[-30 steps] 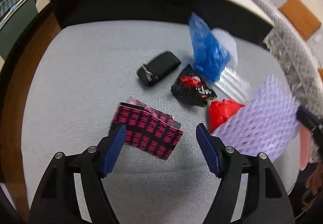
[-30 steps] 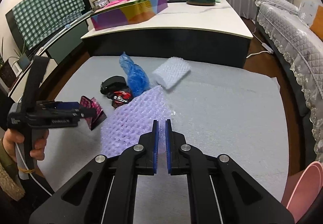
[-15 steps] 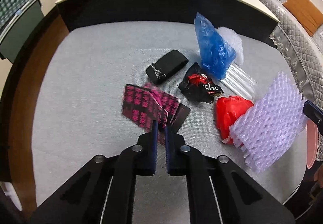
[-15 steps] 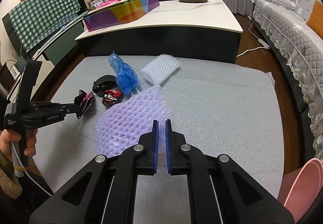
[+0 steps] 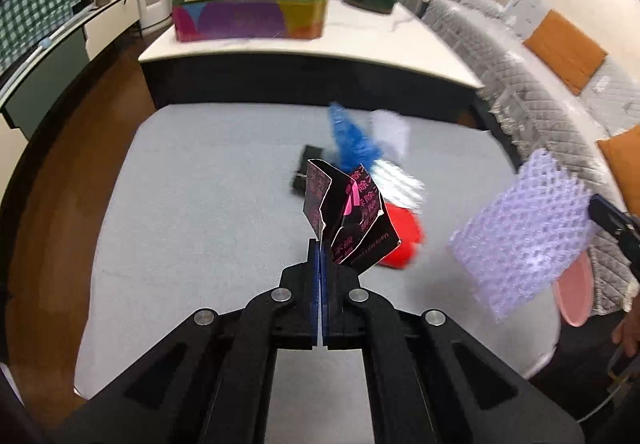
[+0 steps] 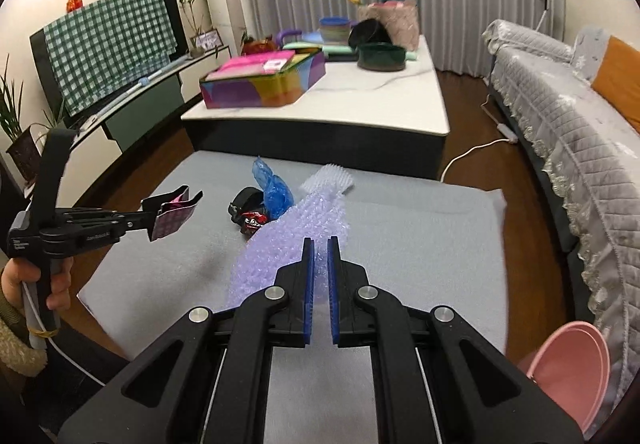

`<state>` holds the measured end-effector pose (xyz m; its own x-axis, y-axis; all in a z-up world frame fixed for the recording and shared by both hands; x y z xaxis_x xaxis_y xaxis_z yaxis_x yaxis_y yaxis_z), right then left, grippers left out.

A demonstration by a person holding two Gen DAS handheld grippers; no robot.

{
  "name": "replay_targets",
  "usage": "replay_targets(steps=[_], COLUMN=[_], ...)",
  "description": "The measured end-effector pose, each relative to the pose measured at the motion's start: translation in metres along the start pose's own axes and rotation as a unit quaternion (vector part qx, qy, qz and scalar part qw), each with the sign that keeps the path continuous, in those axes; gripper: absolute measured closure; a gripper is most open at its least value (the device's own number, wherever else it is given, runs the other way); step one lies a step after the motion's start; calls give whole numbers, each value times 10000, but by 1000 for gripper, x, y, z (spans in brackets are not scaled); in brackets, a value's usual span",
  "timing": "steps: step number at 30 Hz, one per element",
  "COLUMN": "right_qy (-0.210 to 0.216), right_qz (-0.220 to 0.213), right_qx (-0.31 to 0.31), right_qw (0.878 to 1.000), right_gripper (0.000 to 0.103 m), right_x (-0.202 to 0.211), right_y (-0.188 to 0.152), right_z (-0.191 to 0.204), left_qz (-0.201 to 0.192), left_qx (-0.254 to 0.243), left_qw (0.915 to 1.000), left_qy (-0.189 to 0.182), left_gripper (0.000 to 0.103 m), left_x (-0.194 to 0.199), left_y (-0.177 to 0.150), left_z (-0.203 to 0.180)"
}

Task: Collect trash
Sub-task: 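Carry the card packet and foam net over the pink wastebasket with both tools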

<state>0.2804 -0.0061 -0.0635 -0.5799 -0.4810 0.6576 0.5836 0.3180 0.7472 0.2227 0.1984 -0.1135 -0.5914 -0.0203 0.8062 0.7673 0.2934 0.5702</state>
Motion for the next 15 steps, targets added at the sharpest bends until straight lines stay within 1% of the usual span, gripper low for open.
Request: replay_targets(steps=[4, 7, 11, 14, 15], right_qy=[-88, -173, -347, -578, -681], right_qz=[-117, -124, -180, -228, -245], right_qx=[-136, -290, -489, -701, -770], right_qw=[9998, 9994, 9980, 9956, 9944], right_gripper=[96, 96, 96, 96, 96], right_x=[29, 47, 67, 86, 91], right_y=[-13, -26, -38, -50, -54], right_z=[-14, -31, -59, -94, -107], left_qz=[-153, -195, -145, -48, -7], left_qx=[-292, -483, -736, -970, -1097], left_qw=[9994, 9984, 9967, 9944, 9928], left_qy=[-117, -209, -320, -405, -471], left_gripper=[103, 103, 103, 103, 103], left_x=[29, 42, 42, 34, 30], left_y=[-7, -14, -22, -24, -23], left_z=[-31, -58, -97, -133, -151])
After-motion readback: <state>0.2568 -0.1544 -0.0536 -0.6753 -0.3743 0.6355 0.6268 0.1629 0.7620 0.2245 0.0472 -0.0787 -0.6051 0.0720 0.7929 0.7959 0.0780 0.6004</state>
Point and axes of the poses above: each gripper's, at about its wrist camera, not at the fingertips, and x roughly against the way its jaws point, z to its left, y to its top, the point moved 9 cm from there along -x, roughly the way its jaws point, and after that the axes turned 1 degree about x, right-handed, at the moved point
